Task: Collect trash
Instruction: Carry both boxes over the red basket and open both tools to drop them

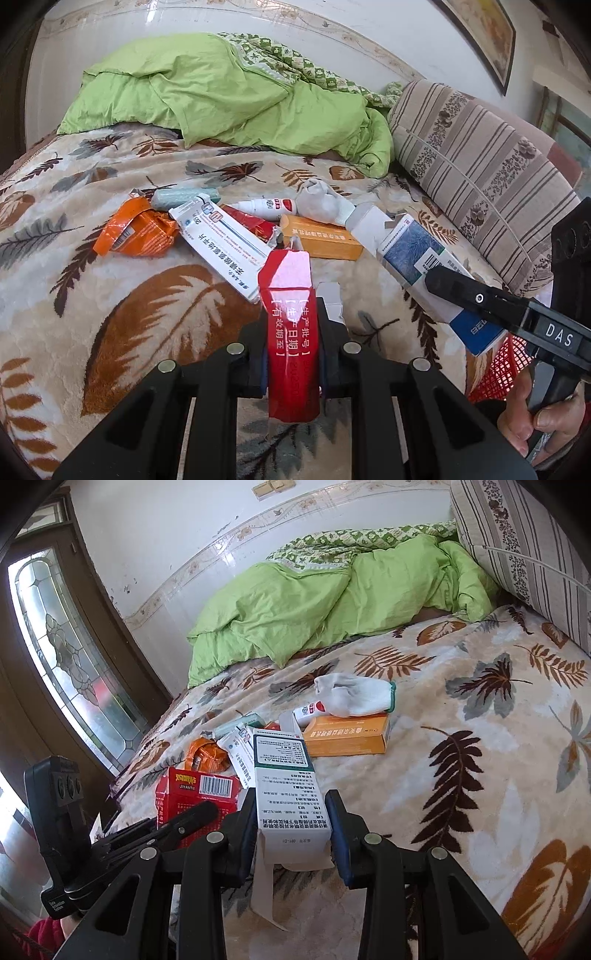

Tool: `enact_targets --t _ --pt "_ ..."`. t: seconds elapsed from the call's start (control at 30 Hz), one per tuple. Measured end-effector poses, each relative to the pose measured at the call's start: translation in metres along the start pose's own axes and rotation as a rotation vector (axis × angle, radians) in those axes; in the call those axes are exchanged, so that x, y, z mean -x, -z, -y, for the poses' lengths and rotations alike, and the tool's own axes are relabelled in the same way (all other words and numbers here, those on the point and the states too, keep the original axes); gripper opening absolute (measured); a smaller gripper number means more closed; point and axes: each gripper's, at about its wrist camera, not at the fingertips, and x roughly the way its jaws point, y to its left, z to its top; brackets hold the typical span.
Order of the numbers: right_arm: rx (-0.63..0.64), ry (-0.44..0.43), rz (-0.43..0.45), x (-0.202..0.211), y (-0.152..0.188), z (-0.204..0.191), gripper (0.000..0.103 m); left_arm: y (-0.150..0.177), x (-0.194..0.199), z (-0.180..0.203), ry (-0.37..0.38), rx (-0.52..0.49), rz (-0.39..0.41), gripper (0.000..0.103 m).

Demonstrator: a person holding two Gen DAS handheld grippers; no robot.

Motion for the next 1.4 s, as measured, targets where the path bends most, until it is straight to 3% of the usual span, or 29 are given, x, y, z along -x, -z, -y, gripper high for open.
enact_targets --t 0.17,0.3,0.47,0.67,0.87,0.93,0.97,1.03,1.2,1.4 --pt "-0.041 0.006 0.037 0.041 0.0 0.014 0.038 0.0 0.012 0.027 0.068 -0.025 0.005 0.018" --pt "-0.068 0.042 0.068 0.097 0.006 0.034 0.038 -0.005 0.015 0.07 0.158 -0.081 -0.018 0.018" --pt "-0.097 0.194 0.159 0.186 0.017 0.071 0.038 -0.016 0.014 0.152 0.337 -0.157 -0.053 0.018" --pt "-0.218 0.385 0.259 0.285 0.033 0.125 0.038 -0.013 0.005 0.264 0.53 -0.282 -0.138 0.018" --pt "-0.296 0.5 0.277 0.331 0.053 0.155 0.039 0.012 -0.014 0.34 0.595 -0.381 -0.221 0.019" --pt "-0.324 0.521 0.267 0.333 0.059 0.166 0.042 0.019 -0.026 0.355 0.59 -0.393 -0.253 0.032" --pt "-0.337 0.526 0.248 0.33 0.061 0.173 0.053 0.022 -0.031 0.357 0.585 -0.39 -0.27 0.034" --pt "-0.371 0.547 0.197 0.325 0.067 0.185 0.061 0.022 -0.036 0.354 0.577 -0.365 -0.286 0.036" --pt "-0.33 0.558 0.219 0.324 0.067 0.178 0.061 0.005 -0.027 0.316 0.527 -0.299 -0.225 0.054" --pt "-0.262 0.462 0.181 0.285 0.046 0.155 0.067 -0.014 -0.014 0.249 0.41 -0.214 -0.167 0.066"
